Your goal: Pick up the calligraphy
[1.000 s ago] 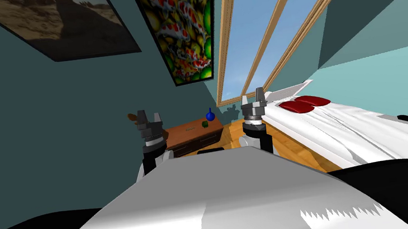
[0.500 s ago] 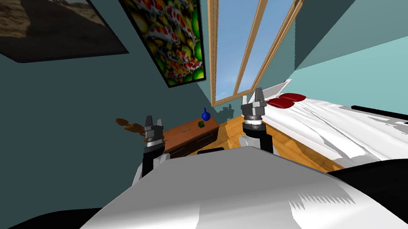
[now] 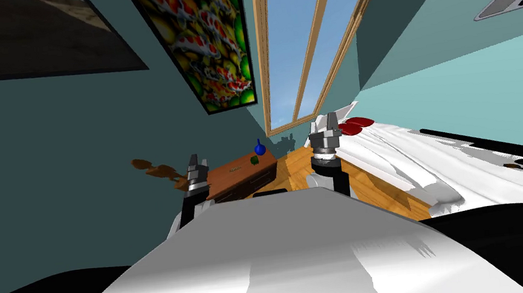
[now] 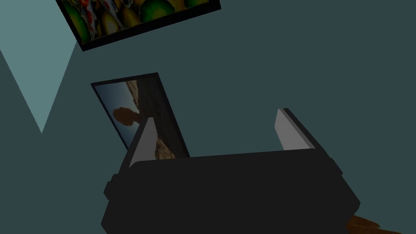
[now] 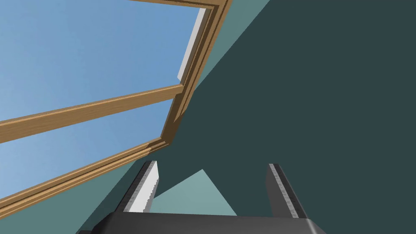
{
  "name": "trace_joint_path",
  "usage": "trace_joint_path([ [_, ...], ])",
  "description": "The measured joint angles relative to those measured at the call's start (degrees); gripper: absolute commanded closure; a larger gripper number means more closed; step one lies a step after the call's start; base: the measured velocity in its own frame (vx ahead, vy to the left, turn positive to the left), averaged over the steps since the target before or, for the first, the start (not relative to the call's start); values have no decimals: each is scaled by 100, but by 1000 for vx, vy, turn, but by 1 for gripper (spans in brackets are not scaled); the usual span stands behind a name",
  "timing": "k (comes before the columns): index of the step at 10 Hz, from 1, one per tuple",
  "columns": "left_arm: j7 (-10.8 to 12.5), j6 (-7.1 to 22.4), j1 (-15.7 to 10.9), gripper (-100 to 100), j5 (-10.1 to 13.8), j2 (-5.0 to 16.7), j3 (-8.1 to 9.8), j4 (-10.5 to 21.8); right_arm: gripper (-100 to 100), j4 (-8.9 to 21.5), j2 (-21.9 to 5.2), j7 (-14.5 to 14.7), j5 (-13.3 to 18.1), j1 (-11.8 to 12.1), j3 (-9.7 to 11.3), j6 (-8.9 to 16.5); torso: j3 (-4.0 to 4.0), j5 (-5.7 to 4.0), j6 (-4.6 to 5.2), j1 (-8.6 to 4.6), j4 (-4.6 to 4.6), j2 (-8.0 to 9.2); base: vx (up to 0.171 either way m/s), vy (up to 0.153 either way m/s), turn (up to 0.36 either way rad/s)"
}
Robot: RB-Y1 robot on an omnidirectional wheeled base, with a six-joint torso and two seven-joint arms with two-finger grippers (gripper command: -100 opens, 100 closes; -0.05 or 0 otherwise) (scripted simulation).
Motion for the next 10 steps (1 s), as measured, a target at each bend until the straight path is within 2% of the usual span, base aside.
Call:
trace_joint_path([
  [1, 16, 155, -42, -100, 147, 131, 174, 189, 0, 0, 0, 0, 0, 0, 0, 0, -1, -1, 2, 1, 0, -1, 7, 2, -138],
  [3, 11, 465, -86, -100, 310, 250, 346, 483, 0, 0, 0, 0, 0, 0, 0, 0, 0, 0, 0, 3, 0, -1, 5, 1, -186],
  [6, -21, 681, -57, -100, 509, 370, 520, 974, 0, 0, 0, 0, 0, 1, -1, 0, 1, 1, -5, 5, 1, 2, -2, 2, -232],
  [7, -8, 841, -76, -100, 637, 479, 648, 1131, 0, 0, 0, 0, 0, 0, 0, 0, 2, 0, 1, 5, 1, 3, -6, 10, -169],
  [8, -40, 893, -105, -100, 666, 466, 661, 1364, 0, 0, 0, 0, 0, 1, -1, 0, 2, 2, -5, 5, 1, 4, -9, 7, -281],
  [9, -73, 1025, -165, -100, 770, 528, 755, 1570, 0, 0, 0, 0, 0, 0, 0, 0, 3, 1, 0, 6, 1, 4, -8, 12, -159],
  [10, -78, 1181, -108, -100, 840, 554, 820, 1647, 0, 0, 0, 0, 0, 1, -1, 0, 4, 1, -6, 6, 1, 6, -4, 6, 14],
])
